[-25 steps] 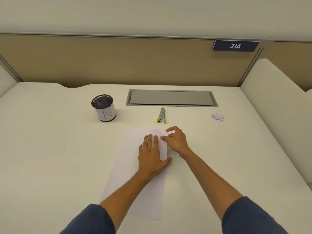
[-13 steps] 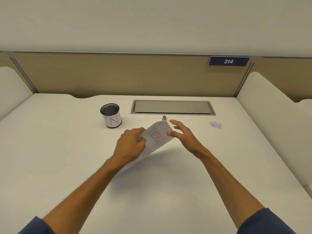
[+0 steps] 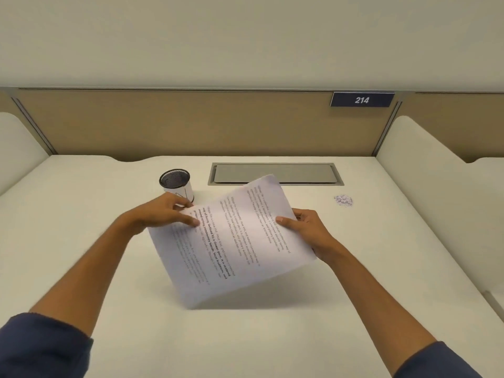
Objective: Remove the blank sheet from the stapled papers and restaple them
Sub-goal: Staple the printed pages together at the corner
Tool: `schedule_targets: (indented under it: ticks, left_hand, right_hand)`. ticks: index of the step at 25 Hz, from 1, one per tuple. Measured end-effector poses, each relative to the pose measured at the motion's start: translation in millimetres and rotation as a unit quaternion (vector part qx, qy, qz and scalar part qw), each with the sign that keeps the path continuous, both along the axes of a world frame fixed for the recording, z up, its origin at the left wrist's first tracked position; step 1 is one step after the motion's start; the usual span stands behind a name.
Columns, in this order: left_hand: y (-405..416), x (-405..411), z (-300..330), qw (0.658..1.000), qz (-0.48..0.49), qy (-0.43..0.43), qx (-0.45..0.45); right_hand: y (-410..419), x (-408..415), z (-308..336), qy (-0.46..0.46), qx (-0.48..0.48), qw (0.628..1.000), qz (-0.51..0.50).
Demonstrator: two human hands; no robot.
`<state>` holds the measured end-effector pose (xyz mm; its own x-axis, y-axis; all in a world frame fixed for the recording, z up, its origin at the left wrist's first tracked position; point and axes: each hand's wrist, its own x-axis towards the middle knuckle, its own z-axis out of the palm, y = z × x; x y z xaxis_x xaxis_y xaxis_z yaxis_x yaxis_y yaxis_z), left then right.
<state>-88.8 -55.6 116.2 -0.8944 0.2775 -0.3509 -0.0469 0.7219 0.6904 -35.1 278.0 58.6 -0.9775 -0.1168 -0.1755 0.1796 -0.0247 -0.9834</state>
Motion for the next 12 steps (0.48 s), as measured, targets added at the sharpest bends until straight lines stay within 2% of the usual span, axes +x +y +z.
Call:
schedule_targets:
  ticks: [3, 6, 10, 12]
  left_hand:
    - [-13.3, -5.8, -24.9, 0.998, 0.054, -0.037, 0.016]
    - [-17.5, -10.6, -52.8, 0.986, 0.126, -0.069, 0.085]
    - [-11.3, -9.5, -95.2, 0.966, 0.195, -0.088, 0.143]
    - [-6.0, -7.4, -111.4, 0.948, 0.248, -0.09, 0.176]
  right_hand:
    - [9.2, 3.5, -28.9, -0.091, -0.004, 0.995, -0.03]
    - [12.2, 4.8, -56.6, -0.156, 0.0, 0.986, -0.057]
    - [7.9, 5.1, -80.5, -0.158, 0.048, 0.983, -0.086]
    - [7.0, 3.8, -88.8, -0.161, 0.043, 0.98, -0.105]
